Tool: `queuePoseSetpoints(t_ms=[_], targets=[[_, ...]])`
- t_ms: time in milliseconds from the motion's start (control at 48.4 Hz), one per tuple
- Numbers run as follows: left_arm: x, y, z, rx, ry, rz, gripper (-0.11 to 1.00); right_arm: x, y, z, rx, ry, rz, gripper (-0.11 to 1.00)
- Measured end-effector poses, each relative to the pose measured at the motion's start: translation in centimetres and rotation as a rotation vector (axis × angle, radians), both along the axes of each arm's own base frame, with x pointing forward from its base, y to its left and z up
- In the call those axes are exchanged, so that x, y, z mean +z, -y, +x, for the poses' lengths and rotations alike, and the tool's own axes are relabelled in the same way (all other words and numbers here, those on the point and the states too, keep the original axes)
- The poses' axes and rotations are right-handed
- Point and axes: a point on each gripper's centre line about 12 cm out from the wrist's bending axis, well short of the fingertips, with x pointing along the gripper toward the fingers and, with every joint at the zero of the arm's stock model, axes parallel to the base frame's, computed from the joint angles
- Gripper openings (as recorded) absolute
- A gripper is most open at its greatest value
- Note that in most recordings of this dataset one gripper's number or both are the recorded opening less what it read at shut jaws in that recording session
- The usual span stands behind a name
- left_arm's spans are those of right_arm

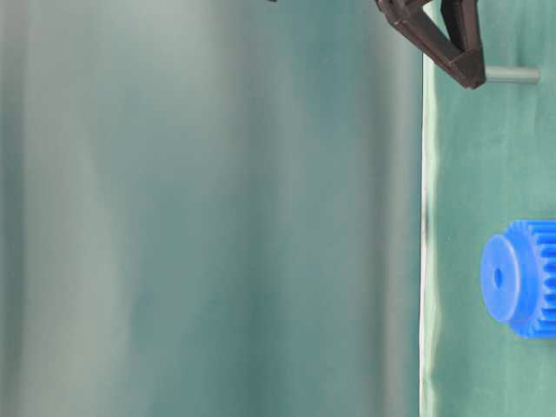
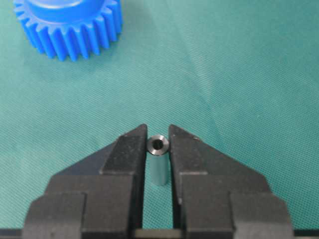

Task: Insert the shaft placed at a random location into the center hole of the medium gear at another random location.
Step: 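Close the right gripper around the upright silver shaft, then lift the shaft with the right gripper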

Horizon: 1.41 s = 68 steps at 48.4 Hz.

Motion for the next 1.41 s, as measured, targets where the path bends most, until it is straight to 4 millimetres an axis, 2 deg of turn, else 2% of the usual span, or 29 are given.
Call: queuePoseSetpoints(t_ms=[331,724,848,1241,1406], targets=[[-0.1,0.0,0.0,0.000,-0.006,0.000,0.00,0.3,0.0,0.0,0.001,0.000,-0.001,0.13],[0.0,0.0,0.0,0.002,-0.005,0.000,0.00,5.6,-0.1,-0.6,0.000,0.017,-0.008,0.13],[-0.1,0.0,0.0,0.002,-0.006,0.000,0.00,6.8,-0.2,-0.7,0.000,0.025,-0.012,0.13],[-0.1,0.0,0.0,0.002,-0.008,0.000,0.00,7.0,-0.2,-0.9,-0.001,0.025,-0.009,0.13],[-0.1,0.0,0.0,0.002,-0.008,0.001,0.00,6.9,-0.4,0.2,0.017,0.020,-0.009,0.13]])
